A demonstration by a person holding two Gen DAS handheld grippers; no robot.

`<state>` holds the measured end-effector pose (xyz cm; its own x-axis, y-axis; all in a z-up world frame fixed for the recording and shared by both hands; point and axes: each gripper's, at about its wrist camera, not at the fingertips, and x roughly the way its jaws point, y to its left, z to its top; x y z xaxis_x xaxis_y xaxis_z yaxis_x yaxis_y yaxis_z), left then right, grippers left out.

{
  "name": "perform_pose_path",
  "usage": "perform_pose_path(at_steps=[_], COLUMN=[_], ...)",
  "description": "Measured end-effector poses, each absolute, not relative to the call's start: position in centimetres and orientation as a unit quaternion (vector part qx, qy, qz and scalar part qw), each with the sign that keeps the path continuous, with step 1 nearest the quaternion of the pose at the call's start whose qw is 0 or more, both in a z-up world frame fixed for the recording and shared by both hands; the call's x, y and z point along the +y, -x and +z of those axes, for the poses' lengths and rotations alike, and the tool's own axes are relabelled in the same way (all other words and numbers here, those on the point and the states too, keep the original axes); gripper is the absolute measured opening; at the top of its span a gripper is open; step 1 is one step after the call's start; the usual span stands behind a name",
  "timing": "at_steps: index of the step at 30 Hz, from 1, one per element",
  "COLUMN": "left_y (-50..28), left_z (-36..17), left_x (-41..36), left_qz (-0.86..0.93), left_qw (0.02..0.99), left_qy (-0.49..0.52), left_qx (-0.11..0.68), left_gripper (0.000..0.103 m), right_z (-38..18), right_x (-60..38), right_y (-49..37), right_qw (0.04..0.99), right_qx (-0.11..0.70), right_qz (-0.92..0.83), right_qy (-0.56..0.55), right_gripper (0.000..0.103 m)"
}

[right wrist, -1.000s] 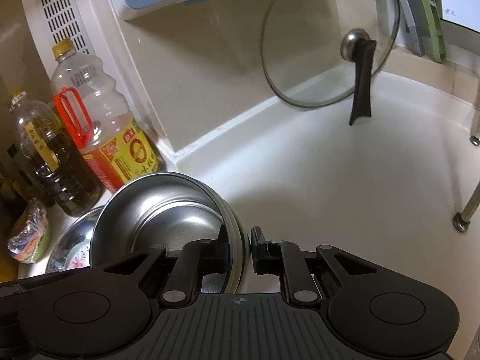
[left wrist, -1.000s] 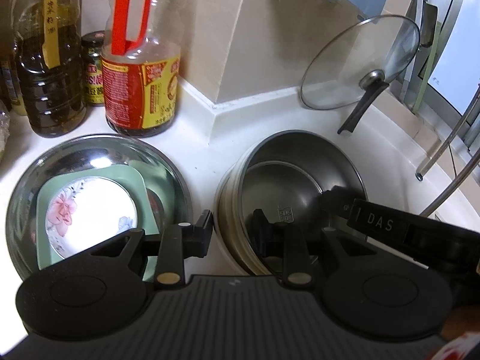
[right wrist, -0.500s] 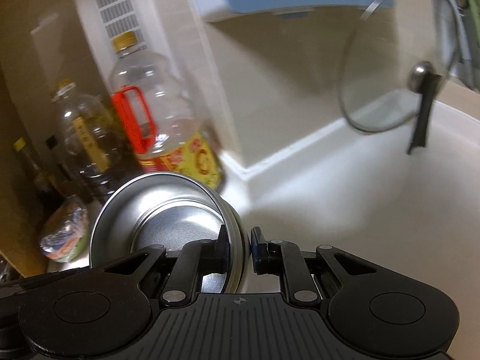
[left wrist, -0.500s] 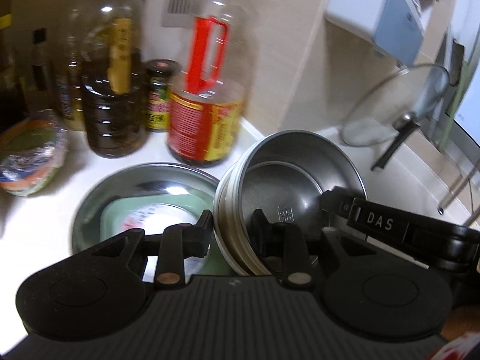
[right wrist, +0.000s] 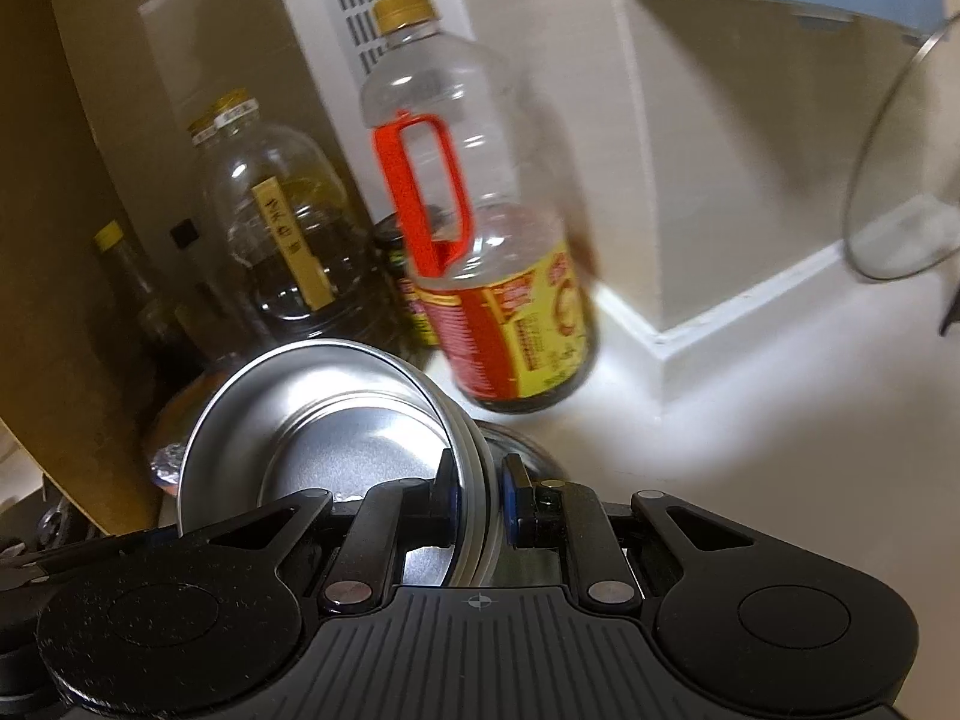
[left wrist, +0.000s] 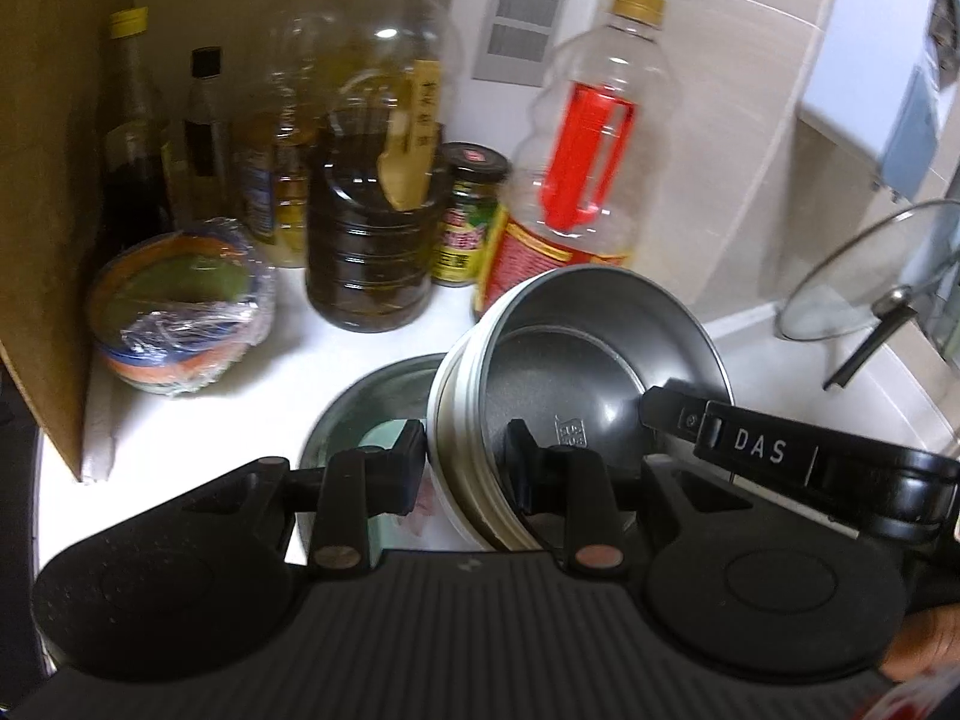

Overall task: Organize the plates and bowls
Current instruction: 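Lower the stack onto the green plate in the steel tray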

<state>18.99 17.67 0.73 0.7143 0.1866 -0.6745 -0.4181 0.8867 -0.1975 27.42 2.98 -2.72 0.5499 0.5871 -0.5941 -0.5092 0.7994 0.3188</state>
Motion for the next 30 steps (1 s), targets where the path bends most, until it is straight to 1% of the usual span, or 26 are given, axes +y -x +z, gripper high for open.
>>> perform_pose_path(at_steps=[16, 30], left_y=[-19.2, -19.7], left_z=[-0.7, -1.2], left_x=[19.6, 19.7], left_qz=[0.177, 0.174], left_qw=[0.894, 0.890], left_qy=[0.191, 0.192], left_qx=[0.366, 0.374], left_gripper=[0.025, 0.025], right_z=[-4.0, -4.1], right_x=[5.1, 5.2], right_y=[-28.4, -28.8], right_qw=[0.863, 0.862], right_qx=[0.393, 0.402], right_qz=[0.314, 0.307], right_qy=[-0.044, -0.044], right_gripper=[0.014, 0.014])
